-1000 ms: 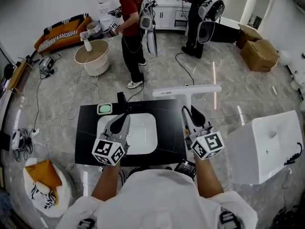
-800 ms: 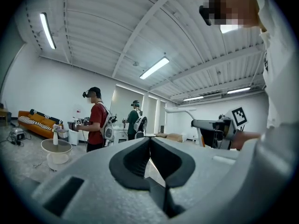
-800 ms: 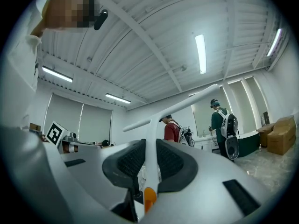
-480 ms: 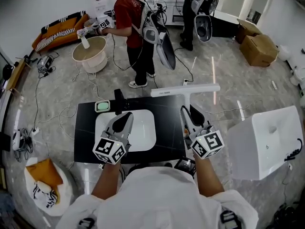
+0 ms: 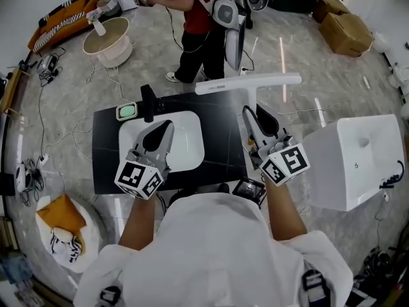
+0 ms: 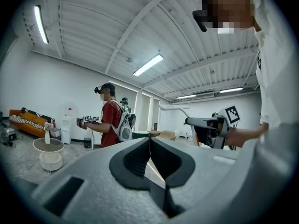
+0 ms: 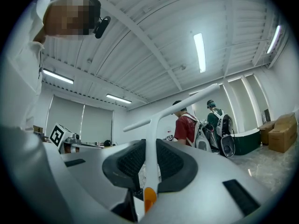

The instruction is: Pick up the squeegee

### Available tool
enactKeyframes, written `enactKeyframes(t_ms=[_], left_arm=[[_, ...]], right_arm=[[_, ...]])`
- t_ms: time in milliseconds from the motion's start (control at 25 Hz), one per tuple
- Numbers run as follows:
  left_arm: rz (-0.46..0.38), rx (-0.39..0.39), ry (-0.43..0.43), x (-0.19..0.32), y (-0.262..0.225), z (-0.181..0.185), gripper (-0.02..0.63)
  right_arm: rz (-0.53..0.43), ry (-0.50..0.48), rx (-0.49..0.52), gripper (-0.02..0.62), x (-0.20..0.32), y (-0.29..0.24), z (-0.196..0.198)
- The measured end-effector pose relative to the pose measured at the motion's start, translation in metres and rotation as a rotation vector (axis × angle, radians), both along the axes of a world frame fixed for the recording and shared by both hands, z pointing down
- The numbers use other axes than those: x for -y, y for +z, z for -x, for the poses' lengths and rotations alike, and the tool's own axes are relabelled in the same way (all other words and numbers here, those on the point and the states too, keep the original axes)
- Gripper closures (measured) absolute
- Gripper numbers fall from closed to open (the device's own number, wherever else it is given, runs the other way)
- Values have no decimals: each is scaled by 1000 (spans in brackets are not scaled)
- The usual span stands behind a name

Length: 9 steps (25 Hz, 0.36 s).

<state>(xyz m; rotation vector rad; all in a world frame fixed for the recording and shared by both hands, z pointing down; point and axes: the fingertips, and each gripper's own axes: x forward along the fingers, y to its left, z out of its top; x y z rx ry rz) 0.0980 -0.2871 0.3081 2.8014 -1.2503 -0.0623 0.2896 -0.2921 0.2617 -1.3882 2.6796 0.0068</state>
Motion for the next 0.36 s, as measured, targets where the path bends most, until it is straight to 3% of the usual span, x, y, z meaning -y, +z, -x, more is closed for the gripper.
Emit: enactKeyframes(t_ms=[360], left_arm=[[-21,-1,41,11,-1,-14,590]], right_arm=[[18,-1,10,523,11,5,-6]])
